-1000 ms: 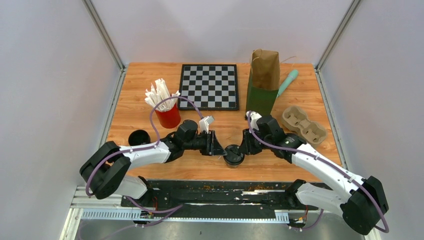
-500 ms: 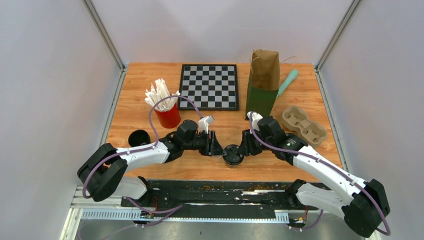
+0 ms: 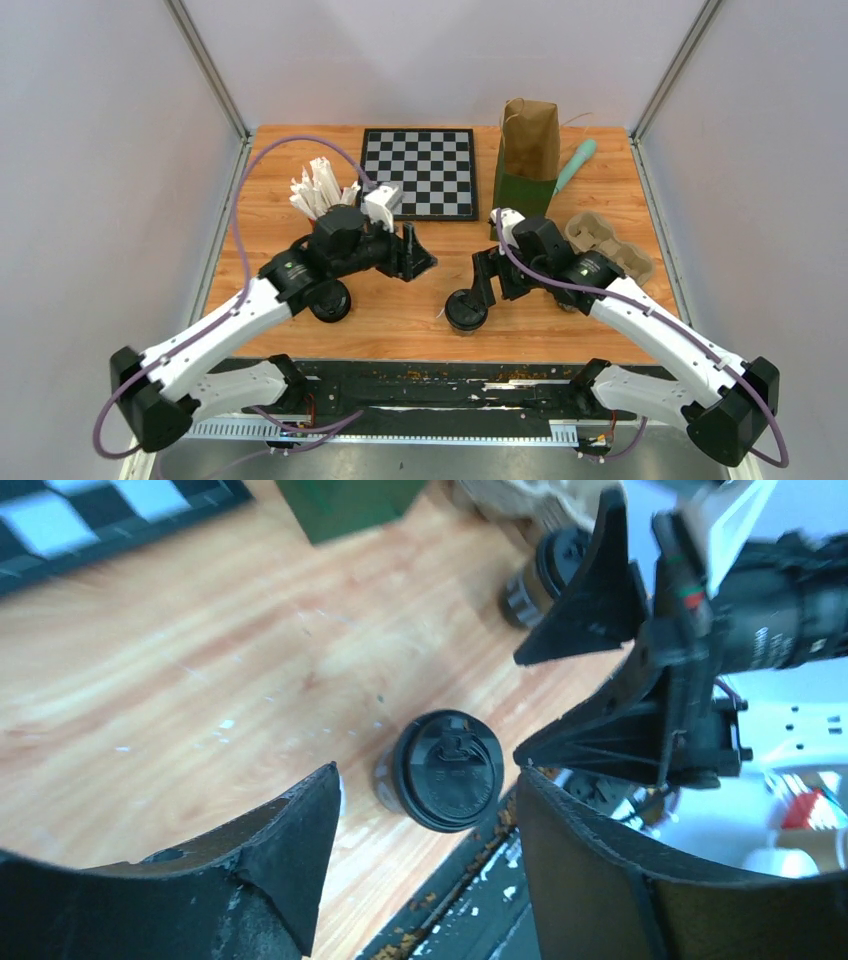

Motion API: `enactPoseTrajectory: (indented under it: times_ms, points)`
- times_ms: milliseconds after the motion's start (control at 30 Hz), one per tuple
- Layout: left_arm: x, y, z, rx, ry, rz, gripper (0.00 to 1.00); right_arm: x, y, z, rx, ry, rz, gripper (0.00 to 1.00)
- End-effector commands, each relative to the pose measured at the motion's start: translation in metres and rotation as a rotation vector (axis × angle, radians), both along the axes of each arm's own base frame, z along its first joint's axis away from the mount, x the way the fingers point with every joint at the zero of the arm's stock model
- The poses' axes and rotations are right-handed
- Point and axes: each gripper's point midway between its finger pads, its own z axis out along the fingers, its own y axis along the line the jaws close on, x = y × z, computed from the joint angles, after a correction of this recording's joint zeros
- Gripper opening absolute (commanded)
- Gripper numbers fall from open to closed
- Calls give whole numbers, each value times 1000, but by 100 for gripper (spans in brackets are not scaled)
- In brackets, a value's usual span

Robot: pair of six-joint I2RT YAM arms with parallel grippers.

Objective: Pack the takeout coffee

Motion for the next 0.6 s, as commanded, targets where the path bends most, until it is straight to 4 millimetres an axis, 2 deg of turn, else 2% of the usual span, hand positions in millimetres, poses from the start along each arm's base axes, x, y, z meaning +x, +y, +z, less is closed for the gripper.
enactPoseTrajectory:
  times_ms: [0, 100, 200, 400, 567]
  points:
    - [6, 57, 30, 147, -182, 146, 79, 4, 5, 10, -33, -33, -7, 87]
    - [5, 91, 45, 197, -261, 237, 88, 5, 13, 6, -58, -21, 9, 90]
    - [2, 121, 50, 241, -317, 313, 99, 4, 23, 3, -94, -22, 33, 90]
    - [-6, 161, 52, 288, -394, 406, 100, 4, 36, -2, -189, -55, 67, 92]
    - [-10, 182, 35, 329, -426, 453, 100, 3, 40, -11, -241, -54, 83, 94]
